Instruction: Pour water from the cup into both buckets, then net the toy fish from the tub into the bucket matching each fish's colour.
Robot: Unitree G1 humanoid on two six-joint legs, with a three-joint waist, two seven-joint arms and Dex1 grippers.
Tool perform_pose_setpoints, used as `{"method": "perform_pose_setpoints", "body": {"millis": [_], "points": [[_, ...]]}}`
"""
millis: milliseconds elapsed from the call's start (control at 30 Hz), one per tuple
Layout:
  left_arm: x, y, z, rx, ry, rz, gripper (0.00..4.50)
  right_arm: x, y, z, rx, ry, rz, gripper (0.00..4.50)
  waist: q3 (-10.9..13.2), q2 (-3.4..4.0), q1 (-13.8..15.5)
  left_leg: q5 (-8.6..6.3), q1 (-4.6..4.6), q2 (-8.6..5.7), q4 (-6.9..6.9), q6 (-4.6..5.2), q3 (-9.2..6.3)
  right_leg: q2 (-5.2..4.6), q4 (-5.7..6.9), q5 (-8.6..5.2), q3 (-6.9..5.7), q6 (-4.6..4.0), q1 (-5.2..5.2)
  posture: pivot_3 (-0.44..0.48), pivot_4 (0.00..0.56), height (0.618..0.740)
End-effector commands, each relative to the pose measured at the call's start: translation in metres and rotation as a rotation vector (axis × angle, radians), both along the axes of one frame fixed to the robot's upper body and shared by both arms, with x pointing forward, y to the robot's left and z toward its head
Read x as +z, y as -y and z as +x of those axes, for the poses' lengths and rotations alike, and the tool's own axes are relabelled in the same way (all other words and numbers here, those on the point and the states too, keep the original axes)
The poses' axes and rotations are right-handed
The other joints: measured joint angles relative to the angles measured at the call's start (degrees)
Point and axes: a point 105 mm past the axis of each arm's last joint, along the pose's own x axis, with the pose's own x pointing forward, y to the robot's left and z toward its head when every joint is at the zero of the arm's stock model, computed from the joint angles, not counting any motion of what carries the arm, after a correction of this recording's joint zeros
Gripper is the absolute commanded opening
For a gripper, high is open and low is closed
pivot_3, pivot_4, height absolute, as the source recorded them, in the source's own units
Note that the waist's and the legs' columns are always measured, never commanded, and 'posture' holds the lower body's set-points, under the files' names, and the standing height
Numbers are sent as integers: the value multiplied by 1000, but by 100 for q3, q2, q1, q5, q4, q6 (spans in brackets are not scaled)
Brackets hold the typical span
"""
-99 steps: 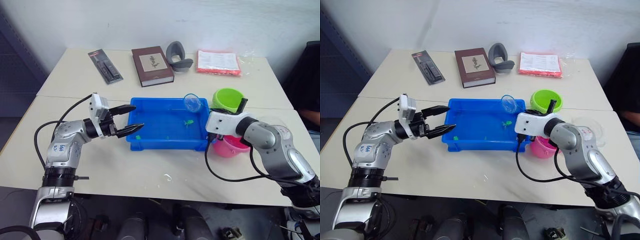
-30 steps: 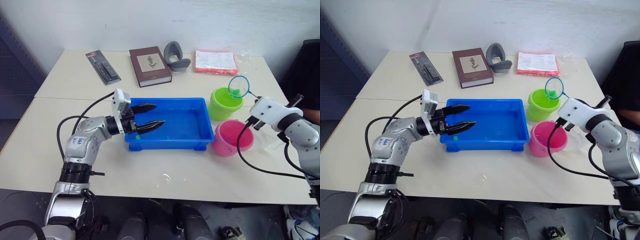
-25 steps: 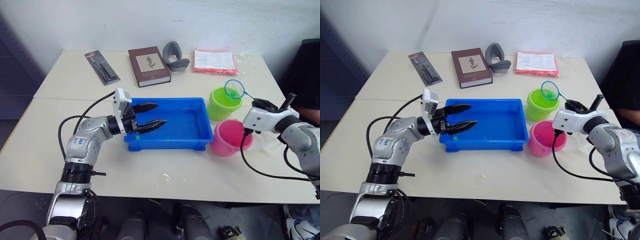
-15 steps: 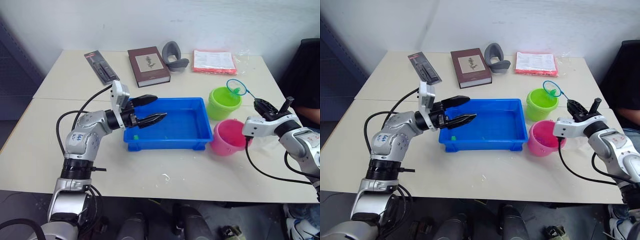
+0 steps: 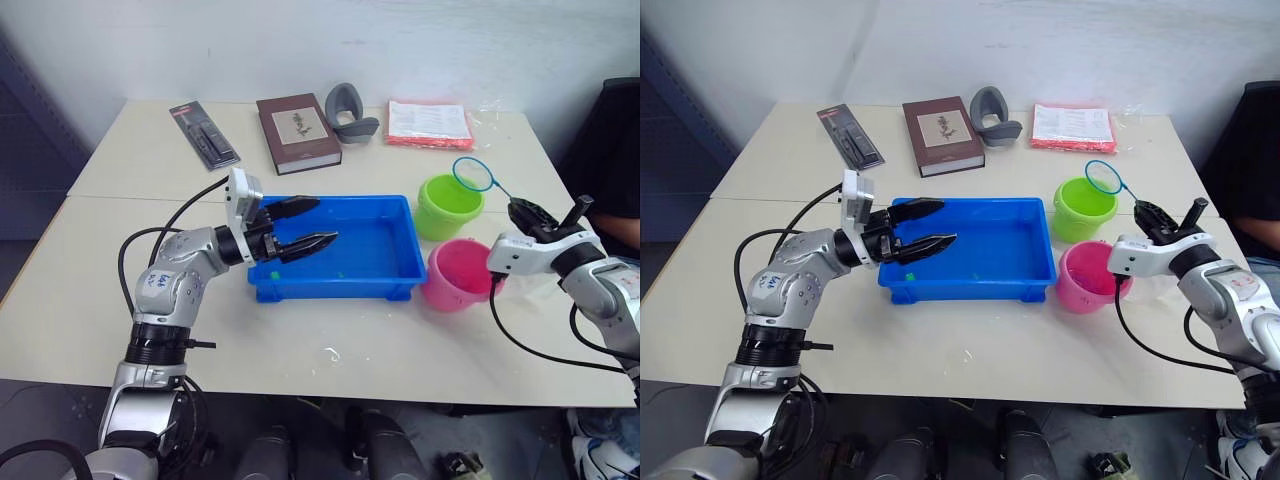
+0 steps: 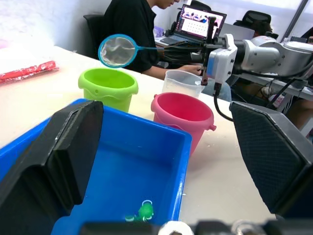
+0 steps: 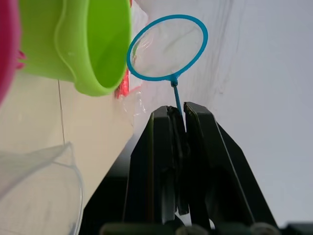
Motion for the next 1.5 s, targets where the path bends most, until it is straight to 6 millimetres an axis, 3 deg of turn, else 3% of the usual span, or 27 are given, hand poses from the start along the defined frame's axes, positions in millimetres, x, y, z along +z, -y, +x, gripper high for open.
{"method": "perform_pose_setpoints", "body": {"millis": [33, 67, 167, 267, 367, 500, 667, 833, 1100, 1167, 1500], "points": [[4, -14, -6, 9, 56, 8, 4447, 29, -18, -4, 75, 31, 287, 0, 0, 0, -16, 0, 0, 1, 0, 0, 0, 1, 0, 0, 0, 0, 0, 0, 150, 740], [2, -18, -6, 14, 58, 14, 4447, 32, -24, -5, 104, 1, 383, 0, 0, 0, -29, 1, 3, 3, -1, -2, 1, 4, 0, 0, 2, -1, 0, 0, 150, 740], [-1, -40, -6, 51, 67, 21, 4447, 29, -66, -14, 283, -228, 625, 0, 1, 2, -35, 2, 14, 8, -5, -6, 6, 10, 4, 2, 5, -4, 5, 0, 150, 740], [-10, -69, -12, 64, 74, 123, 4447, 18, -110, -31, 414, -493, 638, 0, 2, 4, -3, 3, 17, 15, -4, -9, 0, 12, 1, 4, 1, -14, 7, 0, 150, 740], [-16, -93, -19, 51, 48, 195, 4447, 4, -126, -37, 403, -651, 584, 0, 1, 5, -5, 1, 16, 14, -5, -5, -6, 8, 0, 3, -2, -17, 8, 0, 150, 740], [-28, -110, -29, 16, 31, 297, 4447, -20, -122, -28, 301, -722, 341, 0, 1, 5, 66, -5, 3, 5, 0, 12, -16, -7, -4, 3, -9, -17, 7, 0, 150, 740], [-30, -113, -29, 24, 41, 305, 4447, -24, -114, -16, 238, -729, 260, 0, 2, 5, 86, -15, -12, -3, 4, 33, -16, -11, -16, 5, -14, -14, -2, 0, 150, 740], [-37, -115, -32, 2, 40, 333, 4447, -44, -115, -18, 248, -844, 216, 0, 2, 5, 58, -16, -13, -2, 4, 32, -15, -6, -14, 5, -17, -14, -4, 0, 150, 740], [-37, -105, -30, -52, 44, 343, 4447, -35, -133, -16, 296, -1017, 423, 0, 2, 5, -6, -15, -12, 3, 4, 32, -14, -4, -7, 5, -18, -14, -4, 0, 150, 740], [-35, -102, -28, -64, 51, 347, 4447, -30, -137, -17, 312, -1076, 545, 0, 2, 5, -4, -15, -12, 3, 4, 32, -15, -5, -7, 5, -18, -14, -4, 0, 150, 740], [-28, -99, -14, -94, 87, 379, 4447, -10, -129, -24, 340, -1246, 861, 0, 2, 5, 3, -15, -16, 1, 5, 32, -16, -7, -10, 6, -23, -13, -5, 0, 150, 740]]}}
